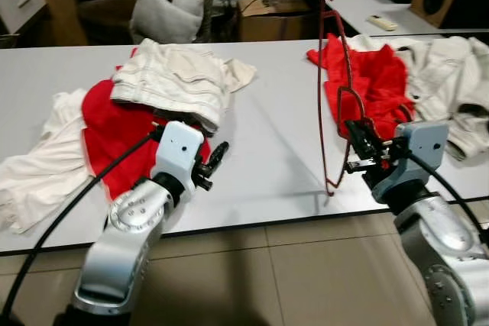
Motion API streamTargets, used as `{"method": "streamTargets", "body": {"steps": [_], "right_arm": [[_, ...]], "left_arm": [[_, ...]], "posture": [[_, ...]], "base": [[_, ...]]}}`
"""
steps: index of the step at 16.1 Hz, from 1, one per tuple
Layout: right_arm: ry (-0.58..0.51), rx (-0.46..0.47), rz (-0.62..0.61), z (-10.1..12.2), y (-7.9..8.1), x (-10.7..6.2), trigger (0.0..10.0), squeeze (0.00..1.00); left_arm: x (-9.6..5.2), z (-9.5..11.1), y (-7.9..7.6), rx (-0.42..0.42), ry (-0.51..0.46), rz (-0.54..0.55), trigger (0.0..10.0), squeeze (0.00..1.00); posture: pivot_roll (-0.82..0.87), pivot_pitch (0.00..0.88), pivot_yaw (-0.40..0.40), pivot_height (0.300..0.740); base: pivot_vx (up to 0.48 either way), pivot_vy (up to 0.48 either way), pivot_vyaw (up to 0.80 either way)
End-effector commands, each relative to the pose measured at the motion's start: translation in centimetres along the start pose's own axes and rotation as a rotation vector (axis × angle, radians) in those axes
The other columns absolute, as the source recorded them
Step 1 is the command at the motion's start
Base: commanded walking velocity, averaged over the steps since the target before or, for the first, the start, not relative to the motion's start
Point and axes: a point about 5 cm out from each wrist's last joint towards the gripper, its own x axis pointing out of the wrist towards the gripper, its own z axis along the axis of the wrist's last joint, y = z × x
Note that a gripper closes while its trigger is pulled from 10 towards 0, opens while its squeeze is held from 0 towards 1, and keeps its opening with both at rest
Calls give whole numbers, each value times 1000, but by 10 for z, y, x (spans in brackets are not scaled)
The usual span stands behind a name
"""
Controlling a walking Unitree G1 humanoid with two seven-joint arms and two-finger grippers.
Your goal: Hang hanger
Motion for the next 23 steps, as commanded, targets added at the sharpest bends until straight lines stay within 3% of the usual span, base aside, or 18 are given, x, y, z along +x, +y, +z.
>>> {"method": "streamTargets", "body": {"steps": [1, 9, 11, 14, 17, 20, 23], "right_arm": [[68, 13, -19, -8, -5, -2, 10000, 0], [82, 9, -85, 12, -15, -8, 10000, 0], [102, 56, -90, 7, -15, -4, 10000, 0], [90, 106, -57, -4, -11, 11, 10000, 0], [75, 129, -8, -17, -9, 15, 10000, 0], [73, 81, -13, -20, -8, 18, 10000, 0], [69, 54, 30, -14, -2, 18, 10000, 0]], "left_arm": [[1, 6, 0, 30, -12, -10, 10000, 0], [6, 4, 17, 27, -1, 67, 10000, 0], [12, 0, 18, -12, -21, 85, 10000, 0], [29, -2, 17, -105, -142, 19, 10000, 0], [45, 0, 14, -99, -149, -24, 10000, 0], [40, -8, 16, -71, -110, -23, 10000, 0], [34, -5, 16, -98, -119, 38, 10000, 0]], "posture": [[-29, 24, 20, 740], [-74, 104, 31, 740], [-128, 102, 60, 740], [-166, 68, -15, 740], [-143, 26, -3, 740], [-178, 0, 70, 740], [-148, 0, 27, 740]], "base": [[0, 0, 0], [0, 0, 0], [0, 0, 0], [0, 0, 0], [0, 0, 0], [0, 0, 0], [0, 0, 0]]}}
